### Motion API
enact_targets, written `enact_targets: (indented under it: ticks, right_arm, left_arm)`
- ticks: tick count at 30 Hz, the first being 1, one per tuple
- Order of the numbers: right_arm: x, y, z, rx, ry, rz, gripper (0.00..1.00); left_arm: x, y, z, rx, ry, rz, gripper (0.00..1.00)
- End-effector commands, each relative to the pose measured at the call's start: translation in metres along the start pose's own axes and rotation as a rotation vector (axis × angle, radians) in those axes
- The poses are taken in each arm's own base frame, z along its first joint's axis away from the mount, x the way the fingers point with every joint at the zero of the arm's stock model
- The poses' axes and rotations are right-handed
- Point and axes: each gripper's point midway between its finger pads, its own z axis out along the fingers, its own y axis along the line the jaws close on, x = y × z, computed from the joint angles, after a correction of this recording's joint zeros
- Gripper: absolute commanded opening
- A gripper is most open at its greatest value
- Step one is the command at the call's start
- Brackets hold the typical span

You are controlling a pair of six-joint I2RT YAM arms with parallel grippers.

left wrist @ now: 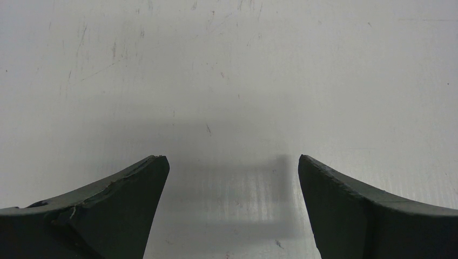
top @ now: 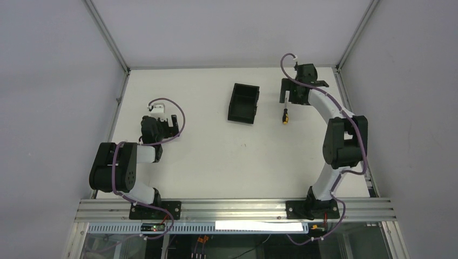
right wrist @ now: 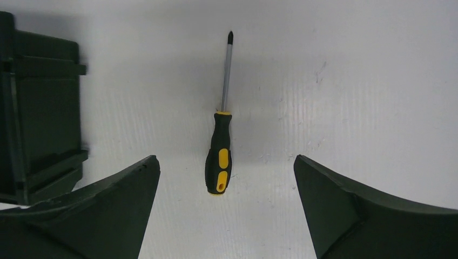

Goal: Put the screwdriver in the bin
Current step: Pick up the screwdriver from the center of the board.

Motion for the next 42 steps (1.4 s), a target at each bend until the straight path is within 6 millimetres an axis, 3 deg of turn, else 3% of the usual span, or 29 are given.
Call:
enact_targets:
  ticks: [1,8,15,20,25,29,35,42]
  right_arm:
    - [0.02,-0.001,0.025,0.008,0.059,0.039,0.98]
    - [0.058,-0.003,0.057,0.022,0.169,0.044,0.9]
    - [0.072,-0.007,0.068,0.047,0.209,0.041,0.78]
    - [0.081,-0.011,0.074,0.068,0.241,0.034,0.67]
    - [0.085,-0.011,0.074,0.069,0.254,0.03,0.45]
    - [0.074,-0.011,0.065,0.07,0.225,0.032,0.25]
    - [0.048,-0.01,0.039,0.066,0.16,0.029,0.14]
    - [0.011,-0.01,-0.006,0.061,0.05,0.034,0.06]
  left_arm:
    - [-0.015,-0.001,0.0,-0.009,-0.049,0.0,0.99]
    - [-0.015,-0.001,0.0,-0.009,-0.049,0.0,0.99]
    - [-0.015,-0.001,0.0,-0.009,-0.05,0.0,0.99]
    - [-0.015,-0.001,0.0,-0.009,-0.049,0.0,0.99]
    - [-0.015,-0.001,0.0,-0.01,-0.05,0.0,0.99]
    - [-0.015,-0.001,0.0,-0.009,-0.049,0.0,0.99]
    - [-0.015,-0.001,0.0,-0.009,-0.049,0.0,0.99]
    - [-0.015,-0.001,0.0,-0.009,-0.049,0.0,0.99]
